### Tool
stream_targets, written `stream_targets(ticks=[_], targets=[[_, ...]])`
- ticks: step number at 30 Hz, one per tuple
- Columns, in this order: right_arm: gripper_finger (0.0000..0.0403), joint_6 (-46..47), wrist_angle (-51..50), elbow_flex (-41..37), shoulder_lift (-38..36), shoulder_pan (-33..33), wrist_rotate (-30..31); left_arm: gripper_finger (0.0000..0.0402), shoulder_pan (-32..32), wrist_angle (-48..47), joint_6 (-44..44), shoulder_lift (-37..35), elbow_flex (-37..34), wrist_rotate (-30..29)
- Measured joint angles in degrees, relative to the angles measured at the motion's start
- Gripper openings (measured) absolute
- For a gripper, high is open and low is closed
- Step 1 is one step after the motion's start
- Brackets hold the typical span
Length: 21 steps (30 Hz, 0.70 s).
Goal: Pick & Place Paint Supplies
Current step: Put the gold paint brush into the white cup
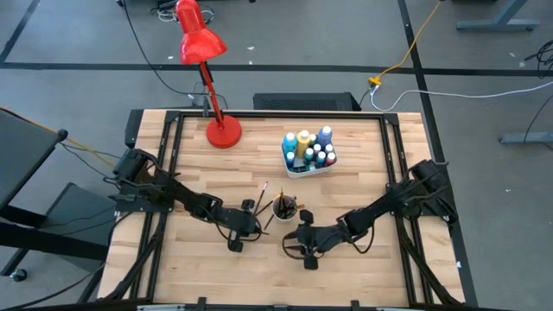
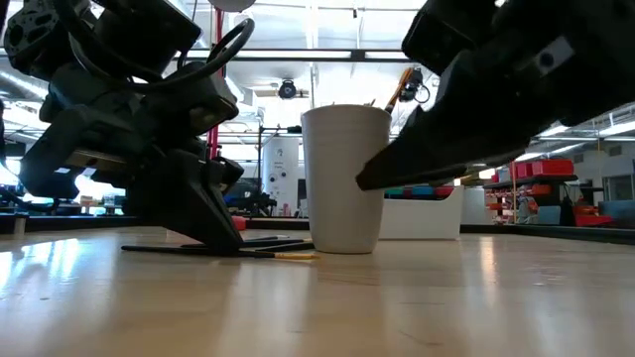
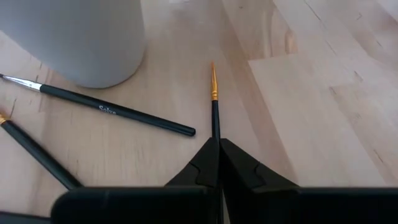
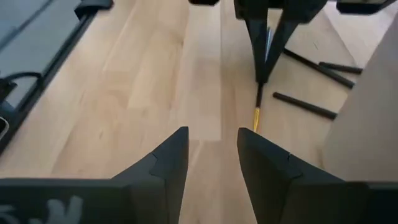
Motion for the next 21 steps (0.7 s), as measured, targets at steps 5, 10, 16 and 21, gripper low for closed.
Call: stream_targets(ticks=[5, 10, 16, 21], targets=[[0.0138, 0.5, -2.7, 0.0, 0.1, -0.3, 0.0, 0.0013, 0.0, 0.2, 0.0, 0.0, 0.0, 0.0], [0.0141, -0.6, -8.8, 0.0, 0.1, -0.3, 0.1, 0.0013, -0.2, 0.5, -2.0, -0.1, 0.0, 0.1], [0.0142, 2.5, -9.3, 0.0, 0.1, -0.4, 0.1, 0.0013, -0.2, 0.8, -4.5, 1.5, 1.9, 0.0], [0.0142, 3.3, -9.8, -0.1, 1.5, -0.6, 0.7, 0.0013, -0.2, 1.6, -1.1, 7.6, 8.1, 1.7]])
